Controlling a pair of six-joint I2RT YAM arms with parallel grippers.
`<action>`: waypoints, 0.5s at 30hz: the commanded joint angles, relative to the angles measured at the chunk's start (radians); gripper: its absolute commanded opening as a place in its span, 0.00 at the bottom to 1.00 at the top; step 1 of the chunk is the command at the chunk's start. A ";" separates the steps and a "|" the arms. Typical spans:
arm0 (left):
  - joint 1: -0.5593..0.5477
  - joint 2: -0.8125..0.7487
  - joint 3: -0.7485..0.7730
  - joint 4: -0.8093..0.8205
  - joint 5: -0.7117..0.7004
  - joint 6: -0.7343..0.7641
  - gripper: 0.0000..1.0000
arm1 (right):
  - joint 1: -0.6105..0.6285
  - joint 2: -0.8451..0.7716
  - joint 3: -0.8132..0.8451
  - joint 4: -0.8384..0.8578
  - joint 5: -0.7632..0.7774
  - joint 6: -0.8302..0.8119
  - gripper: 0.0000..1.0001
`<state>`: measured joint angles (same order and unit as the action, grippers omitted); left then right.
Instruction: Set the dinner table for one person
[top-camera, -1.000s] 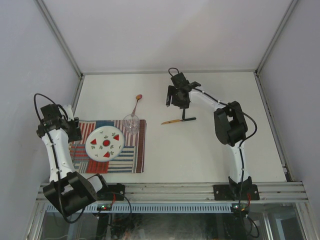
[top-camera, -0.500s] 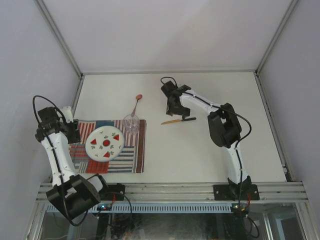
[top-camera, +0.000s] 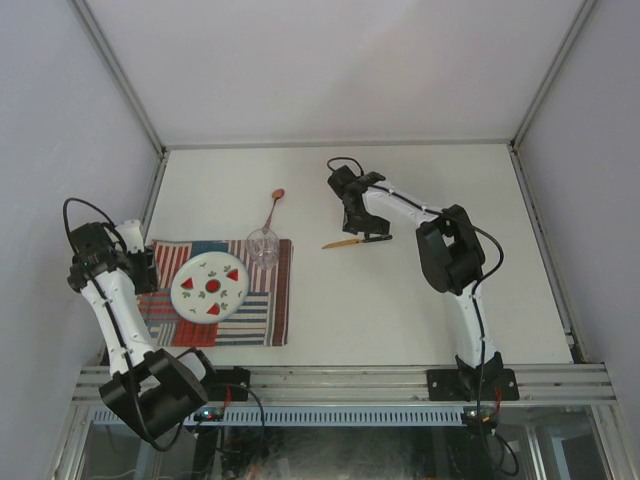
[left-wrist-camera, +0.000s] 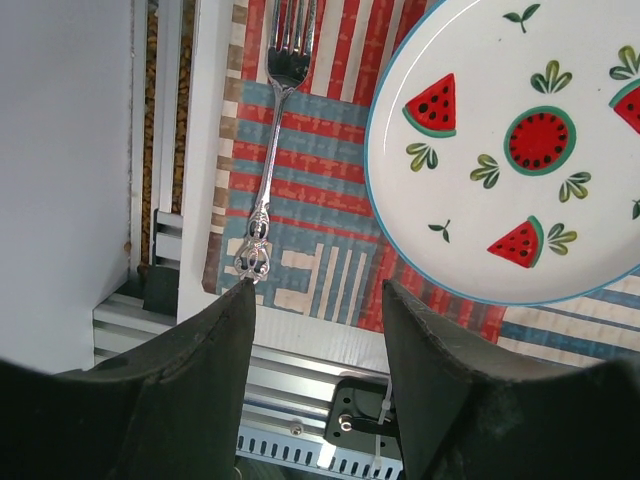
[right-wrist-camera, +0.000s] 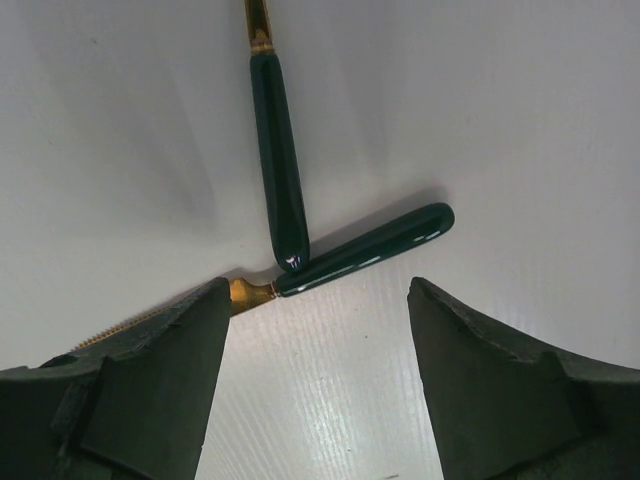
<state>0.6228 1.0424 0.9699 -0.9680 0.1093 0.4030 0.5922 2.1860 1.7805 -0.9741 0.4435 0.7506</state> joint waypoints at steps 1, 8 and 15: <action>0.022 0.031 0.036 0.005 0.025 0.021 0.58 | -0.036 -0.003 0.033 0.090 -0.007 -0.033 0.71; 0.038 0.063 0.048 0.005 0.032 0.010 0.58 | -0.098 0.090 0.117 0.112 -0.093 -0.051 0.70; 0.047 0.078 0.046 0.016 0.023 0.012 0.58 | -0.120 0.183 0.253 0.082 -0.174 -0.067 0.63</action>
<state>0.6548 1.1149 0.9730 -0.9672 0.1165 0.4042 0.4744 2.3333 1.9507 -0.8856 0.3168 0.6998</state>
